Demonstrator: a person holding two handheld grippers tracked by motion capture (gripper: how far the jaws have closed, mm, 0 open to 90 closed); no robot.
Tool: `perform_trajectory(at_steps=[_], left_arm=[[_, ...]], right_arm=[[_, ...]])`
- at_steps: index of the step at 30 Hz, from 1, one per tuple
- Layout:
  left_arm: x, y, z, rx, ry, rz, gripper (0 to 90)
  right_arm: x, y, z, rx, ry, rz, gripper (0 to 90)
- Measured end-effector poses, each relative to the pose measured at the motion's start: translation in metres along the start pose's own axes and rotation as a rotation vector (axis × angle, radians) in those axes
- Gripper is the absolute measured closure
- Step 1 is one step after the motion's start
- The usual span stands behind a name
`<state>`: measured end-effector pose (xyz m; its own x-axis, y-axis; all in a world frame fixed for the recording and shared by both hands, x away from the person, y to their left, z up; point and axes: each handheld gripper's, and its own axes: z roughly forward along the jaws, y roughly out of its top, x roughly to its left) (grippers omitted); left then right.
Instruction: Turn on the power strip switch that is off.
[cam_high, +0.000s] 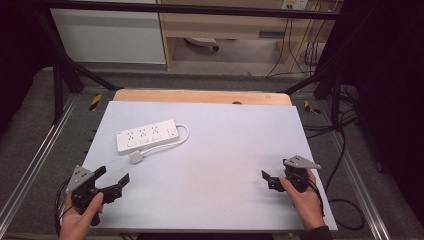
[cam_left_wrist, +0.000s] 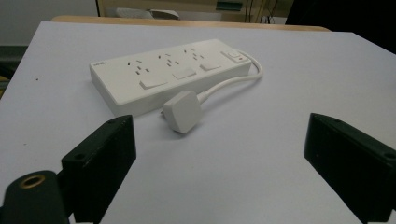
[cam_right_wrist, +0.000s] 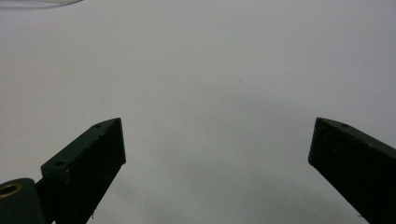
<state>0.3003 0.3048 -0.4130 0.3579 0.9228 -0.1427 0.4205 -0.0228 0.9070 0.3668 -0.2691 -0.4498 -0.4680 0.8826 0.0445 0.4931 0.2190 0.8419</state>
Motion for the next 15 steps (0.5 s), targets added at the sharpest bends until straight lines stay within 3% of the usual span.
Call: perform_trajectory(at_steps=[2, 10, 15], left_arm=[[-0.0004, 0.0003, 0.0, -0.005, -0.003, -0.002, 9.1], [-0.0023, 0.0017, -0.001, -0.004, -0.022, 0.008, 8.6], [-0.005, 0.0059, 0.0007, -0.007, -0.044, 0.009, 8.5]], right_arm=[[0.0003, 0.0009, 0.0006, -0.004, -0.017, -0.008, 4.8], [0.0, 0.0003, -0.0026, 0.003, -0.012, 0.019, 4.6], [0.0021, 0.0004, -0.0053, 0.003, -0.01, 0.01, 4.4]])
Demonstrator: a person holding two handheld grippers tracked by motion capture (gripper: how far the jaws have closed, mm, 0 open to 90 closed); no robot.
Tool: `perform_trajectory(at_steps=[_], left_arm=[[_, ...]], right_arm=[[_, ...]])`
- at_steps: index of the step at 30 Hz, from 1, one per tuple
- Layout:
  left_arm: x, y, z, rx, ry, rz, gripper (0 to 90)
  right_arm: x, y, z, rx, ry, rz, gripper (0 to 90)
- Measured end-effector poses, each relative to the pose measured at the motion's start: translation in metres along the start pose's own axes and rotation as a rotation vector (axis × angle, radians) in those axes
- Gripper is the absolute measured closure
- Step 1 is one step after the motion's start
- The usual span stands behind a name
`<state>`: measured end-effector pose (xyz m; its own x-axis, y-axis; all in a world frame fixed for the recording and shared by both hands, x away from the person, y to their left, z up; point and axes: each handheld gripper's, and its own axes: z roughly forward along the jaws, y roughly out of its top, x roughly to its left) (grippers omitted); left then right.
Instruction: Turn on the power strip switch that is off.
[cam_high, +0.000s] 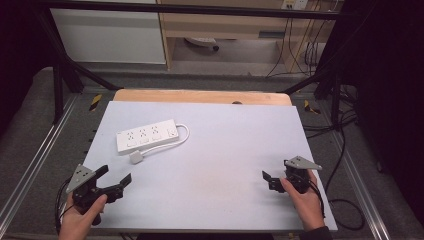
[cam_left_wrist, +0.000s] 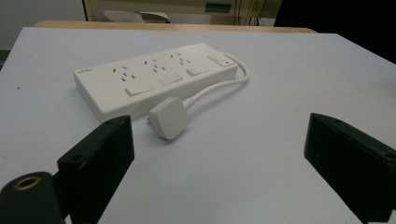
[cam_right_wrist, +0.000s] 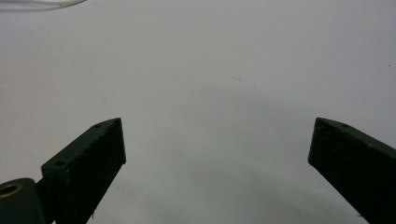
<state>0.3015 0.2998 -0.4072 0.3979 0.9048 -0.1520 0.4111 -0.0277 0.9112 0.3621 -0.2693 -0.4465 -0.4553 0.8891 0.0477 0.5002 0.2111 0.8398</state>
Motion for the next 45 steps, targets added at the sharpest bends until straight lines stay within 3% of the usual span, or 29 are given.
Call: perform_trajectory(at_steps=[5, 7, 11, 17, 28, 45], left_arm=[[-0.004, 0.009, 0.004, 0.005, -0.018, 0.02, 8.5], [-0.007, 0.013, 0.007, 0.019, -0.022, 0.048, 8.2], [-0.015, 0.021, 0.015, 0.035, -0.054, 0.055, 8.2], [-0.019, 0.031, 0.024, 0.046, -0.062, 0.07, 8.3], [-0.021, 0.06, 0.045, 0.025, -0.051, 0.089, 9.0], [-0.017, 0.085, 0.072, 0.023, -0.04, 0.107, 7.6]], right_arm=[[0.002, -0.001, 0.0, 0.003, 0.006, -0.001, 4.3], [0.002, -0.001, 0.0, 0.004, 0.006, -0.003, 4.4], [0.001, -0.001, 0.001, 0.011, 0.007, 0.007, 4.6], [0.001, 0.0, 0.0, 0.01, 0.009, 0.004, 4.6], [0.003, 0.001, 0.001, 0.013, 0.014, 0.004, 4.5], [0.0, 0.002, 0.0, 0.011, 0.01, 0.019, 3.9]])
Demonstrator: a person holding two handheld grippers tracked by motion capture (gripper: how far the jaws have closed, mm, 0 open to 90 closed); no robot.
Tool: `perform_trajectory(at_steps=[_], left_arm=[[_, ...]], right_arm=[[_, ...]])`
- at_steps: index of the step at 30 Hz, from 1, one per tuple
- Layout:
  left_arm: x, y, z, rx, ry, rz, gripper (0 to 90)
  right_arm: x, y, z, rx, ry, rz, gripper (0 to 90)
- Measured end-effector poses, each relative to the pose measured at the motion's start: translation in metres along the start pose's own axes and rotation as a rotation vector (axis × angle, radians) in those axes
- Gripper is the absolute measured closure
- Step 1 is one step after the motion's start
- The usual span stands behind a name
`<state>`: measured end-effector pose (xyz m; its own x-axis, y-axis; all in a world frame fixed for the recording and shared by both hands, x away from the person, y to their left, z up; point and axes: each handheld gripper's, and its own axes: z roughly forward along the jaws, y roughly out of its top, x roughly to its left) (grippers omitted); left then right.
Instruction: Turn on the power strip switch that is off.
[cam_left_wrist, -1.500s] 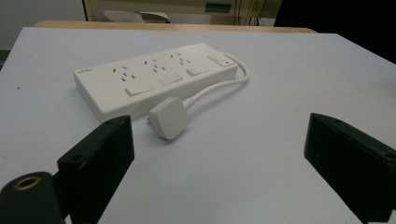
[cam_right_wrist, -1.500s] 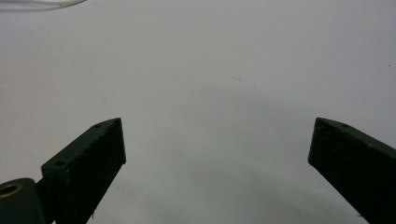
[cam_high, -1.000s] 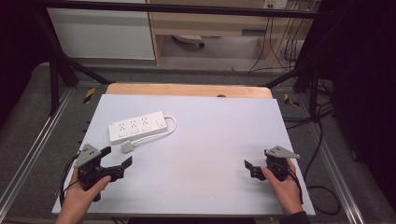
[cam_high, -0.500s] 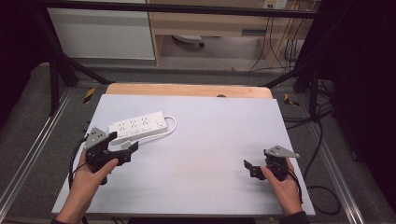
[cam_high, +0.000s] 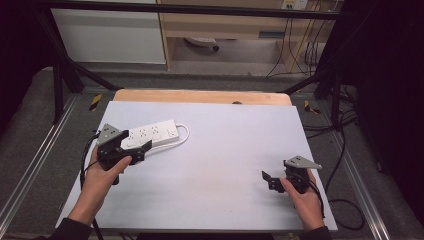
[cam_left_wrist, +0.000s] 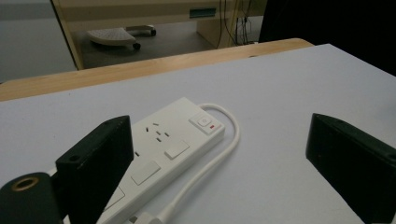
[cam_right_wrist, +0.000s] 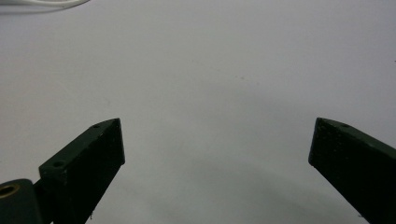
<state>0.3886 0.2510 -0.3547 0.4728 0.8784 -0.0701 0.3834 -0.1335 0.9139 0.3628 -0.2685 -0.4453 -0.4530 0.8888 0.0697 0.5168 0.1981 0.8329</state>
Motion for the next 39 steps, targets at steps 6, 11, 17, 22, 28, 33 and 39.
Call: perform_trajectory(at_steps=[6, 11, 17, 22, 28, 33, 39], left_arm=[[0.001, 0.007, 0.011, 0.0, 0.003, 0.0, 7.7], [0.005, 0.01, 0.019, 0.0, 0.013, -0.011, 8.0], [0.012, 0.011, 0.027, 0.007, 0.022, -0.027, 7.9], [0.018, 0.011, 0.032, -0.005, 0.028, -0.044, 8.0], [0.023, 0.012, 0.04, -0.01, 0.056, -0.053, 8.3], [0.026, 0.013, 0.047, -0.012, 0.075, -0.059, 8.8], [0.029, 0.015, 0.055, -0.009, 0.092, -0.058, 9.0]], right_arm=[[-0.001, 0.0, -0.001, -0.003, -0.003, 0.004, 4.0], [-0.002, 0.0, -0.002, -0.007, -0.005, 0.008, 4.0], [-0.002, 0.001, -0.003, -0.01, -0.004, 0.015, 4.2], [-0.004, 0.001, -0.002, -0.013, -0.009, 0.015, 3.8], [-0.004, 0.001, -0.002, -0.013, -0.009, 0.015, 3.8], [-0.004, 0.001, -0.003, -0.015, -0.009, 0.011, 3.3], [-0.002, 0.001, -0.002, -0.01, -0.007, 0.005, 3.3]])
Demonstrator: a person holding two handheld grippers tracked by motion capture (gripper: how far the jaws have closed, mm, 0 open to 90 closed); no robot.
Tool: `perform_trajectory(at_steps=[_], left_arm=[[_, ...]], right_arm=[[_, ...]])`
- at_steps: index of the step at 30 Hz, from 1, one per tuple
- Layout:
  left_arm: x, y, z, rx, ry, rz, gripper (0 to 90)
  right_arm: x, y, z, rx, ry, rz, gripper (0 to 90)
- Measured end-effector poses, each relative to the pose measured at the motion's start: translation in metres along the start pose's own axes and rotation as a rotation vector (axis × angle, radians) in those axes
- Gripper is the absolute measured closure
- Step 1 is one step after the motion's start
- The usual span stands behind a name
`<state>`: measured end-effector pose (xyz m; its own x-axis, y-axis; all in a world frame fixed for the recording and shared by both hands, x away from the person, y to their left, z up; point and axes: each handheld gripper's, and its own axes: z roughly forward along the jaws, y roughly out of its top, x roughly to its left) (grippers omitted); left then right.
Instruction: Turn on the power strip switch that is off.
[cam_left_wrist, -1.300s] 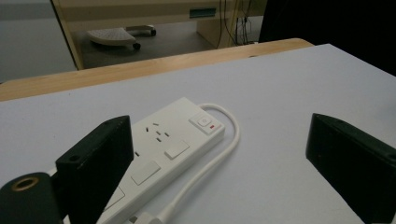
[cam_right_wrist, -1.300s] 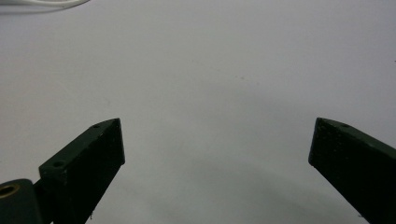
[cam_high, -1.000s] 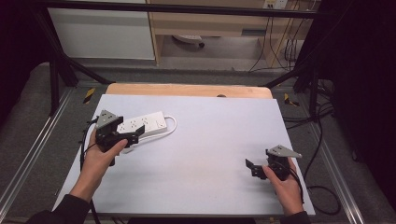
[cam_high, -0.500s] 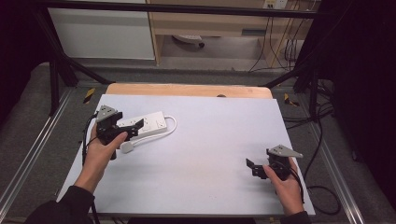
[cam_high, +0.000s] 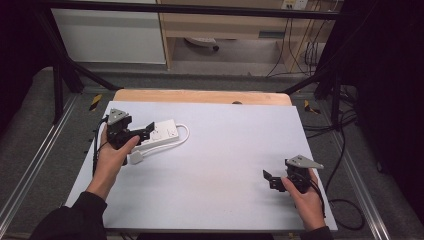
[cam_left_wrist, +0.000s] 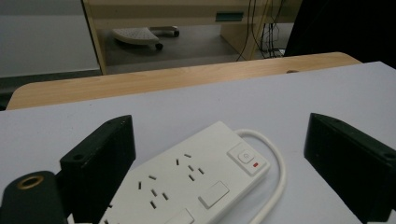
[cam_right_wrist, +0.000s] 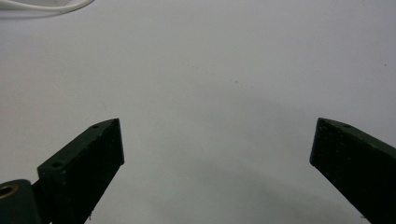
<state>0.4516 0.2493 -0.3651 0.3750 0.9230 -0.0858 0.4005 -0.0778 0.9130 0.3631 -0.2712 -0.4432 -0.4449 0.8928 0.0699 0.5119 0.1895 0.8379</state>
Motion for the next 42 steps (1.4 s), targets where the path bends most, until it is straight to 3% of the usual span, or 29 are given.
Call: perform_trajectory(at_steps=[17, 42], left_arm=[[0.009, -0.005, 0.021, 0.047, 0.054, 0.0, 10.3], [0.02, -0.012, 0.036, 0.145, 0.07, -0.01, 10.6]], right_arm=[[-0.002, 0.0, -0.002, -0.01, 0.005, 0.015, 3.5], [-0.003, 0.0, -0.002, -0.015, 0.011, 0.02, 3.6]])
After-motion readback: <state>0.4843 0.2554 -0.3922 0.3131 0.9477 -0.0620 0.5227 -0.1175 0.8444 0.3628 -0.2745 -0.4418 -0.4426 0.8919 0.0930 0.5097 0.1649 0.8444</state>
